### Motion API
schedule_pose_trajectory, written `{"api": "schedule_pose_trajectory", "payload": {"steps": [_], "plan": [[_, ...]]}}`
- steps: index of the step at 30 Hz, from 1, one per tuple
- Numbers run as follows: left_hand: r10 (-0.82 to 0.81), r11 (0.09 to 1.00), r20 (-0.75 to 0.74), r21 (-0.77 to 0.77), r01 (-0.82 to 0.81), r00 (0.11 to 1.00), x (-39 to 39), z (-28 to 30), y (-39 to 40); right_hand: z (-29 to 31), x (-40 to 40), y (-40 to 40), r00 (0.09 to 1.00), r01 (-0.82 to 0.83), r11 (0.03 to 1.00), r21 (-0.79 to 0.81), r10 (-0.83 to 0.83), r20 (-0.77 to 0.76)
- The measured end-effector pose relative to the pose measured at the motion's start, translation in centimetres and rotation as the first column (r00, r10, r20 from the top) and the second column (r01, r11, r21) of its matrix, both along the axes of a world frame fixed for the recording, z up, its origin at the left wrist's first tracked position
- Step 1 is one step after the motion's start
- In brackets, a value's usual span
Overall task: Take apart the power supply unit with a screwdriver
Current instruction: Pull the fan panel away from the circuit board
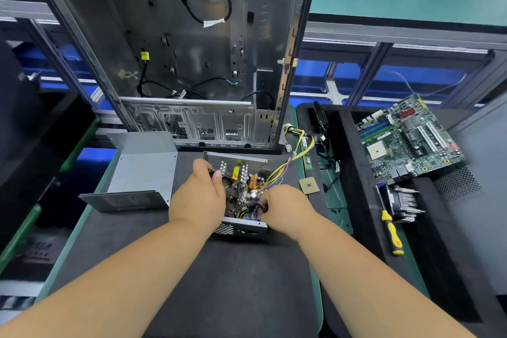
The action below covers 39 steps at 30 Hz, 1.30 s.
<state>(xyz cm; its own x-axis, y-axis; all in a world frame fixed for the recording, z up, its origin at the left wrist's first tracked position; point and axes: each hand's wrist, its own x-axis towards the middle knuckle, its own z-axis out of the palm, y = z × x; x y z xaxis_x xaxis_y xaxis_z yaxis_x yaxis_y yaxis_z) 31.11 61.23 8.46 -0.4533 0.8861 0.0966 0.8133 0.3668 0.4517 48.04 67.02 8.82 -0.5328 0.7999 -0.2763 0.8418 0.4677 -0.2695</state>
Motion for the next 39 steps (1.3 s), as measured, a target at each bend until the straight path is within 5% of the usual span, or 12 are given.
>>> {"api": "schedule_pose_trajectory", "payload": {"steps": [29, 35, 39], "plan": [[-0.011, 1.000, 0.016, 0.005, 0.011, 1.000, 0.0, 0.0, 0.0, 0.2, 0.3, -0.8, 0.989, 0.128, 0.990, -0.052, -0.131, -0.064], [-0.010, 0.999, 0.034, 0.032, 0.009, 0.999, -0.2, -0.2, 0.0, 0.2, 1.2, 0.2, 0.978, 0.112, 0.982, -0.152, -0.136, -0.157], [-0.025, 0.998, 0.197, 0.067, 0.012, 0.980, -1.1, -0.1, 0.2, 0.6, 1.9, 0.7, 0.914, 0.227, 0.964, -0.138, -0.259, -0.311]]}}
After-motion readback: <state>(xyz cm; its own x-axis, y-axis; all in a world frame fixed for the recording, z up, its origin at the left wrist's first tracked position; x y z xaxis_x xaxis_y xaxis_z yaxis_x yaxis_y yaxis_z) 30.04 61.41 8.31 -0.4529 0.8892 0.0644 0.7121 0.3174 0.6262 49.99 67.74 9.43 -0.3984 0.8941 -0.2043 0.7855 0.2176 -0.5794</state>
